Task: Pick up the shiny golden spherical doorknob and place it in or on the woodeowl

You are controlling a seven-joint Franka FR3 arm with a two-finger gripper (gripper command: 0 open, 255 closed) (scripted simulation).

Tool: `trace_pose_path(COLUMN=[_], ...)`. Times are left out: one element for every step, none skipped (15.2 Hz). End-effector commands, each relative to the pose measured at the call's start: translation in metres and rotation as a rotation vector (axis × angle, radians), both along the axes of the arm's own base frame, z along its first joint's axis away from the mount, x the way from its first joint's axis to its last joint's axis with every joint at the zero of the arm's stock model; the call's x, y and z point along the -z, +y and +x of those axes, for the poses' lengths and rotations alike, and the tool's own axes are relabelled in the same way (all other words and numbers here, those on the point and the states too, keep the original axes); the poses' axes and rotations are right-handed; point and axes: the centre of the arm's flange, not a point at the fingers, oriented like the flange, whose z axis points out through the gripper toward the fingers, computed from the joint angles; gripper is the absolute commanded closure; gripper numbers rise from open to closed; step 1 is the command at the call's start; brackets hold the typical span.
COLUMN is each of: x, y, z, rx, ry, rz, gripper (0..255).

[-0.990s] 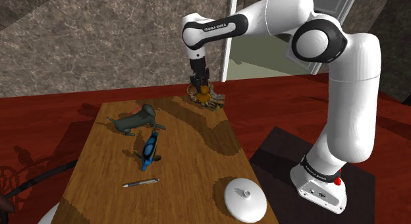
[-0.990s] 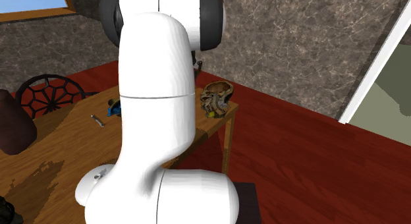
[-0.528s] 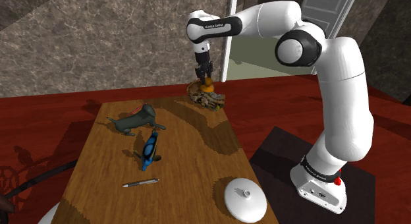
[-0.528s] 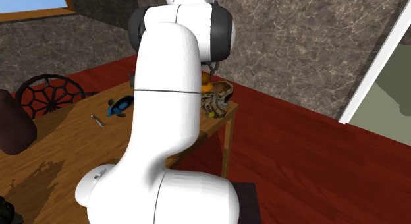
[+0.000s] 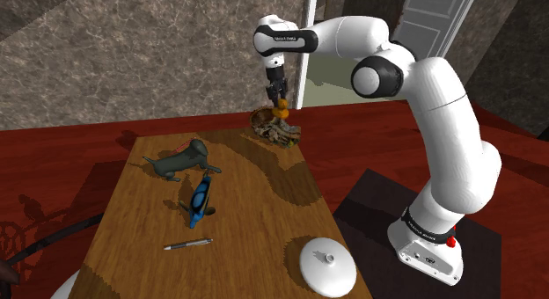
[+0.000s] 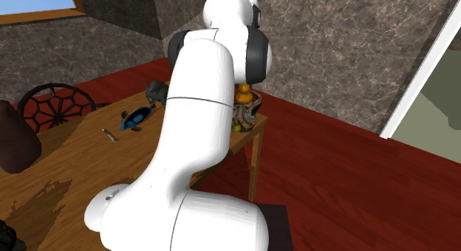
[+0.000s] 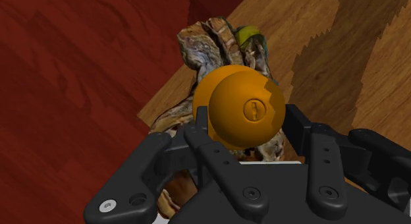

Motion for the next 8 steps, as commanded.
trace_pose_path(x=[0.011, 0.016, 0.021, 0.027, 0.032, 0.037, 0.043, 0.048], y=[-0.001, -0.001, -0.001, -0.001, -0.001, -0.001, -0.001, -0.001], z=[0.000, 0.000, 0.000, 0.000, 0.000, 0.000, 0.000, 0.000], rx=[-0.001, -0.001, -0.001, -0.001, -0.001, -0.001, -0.001, -0.001], ry=[-0.001, -0.001, -0.001, -0.001, -0.001, -0.001, -0.001, -0.001], rz=[0.000, 0.000, 0.000, 0.000, 0.000, 0.000, 0.000, 0.000], gripper=[255, 255, 255, 255, 255, 255, 255, 255])
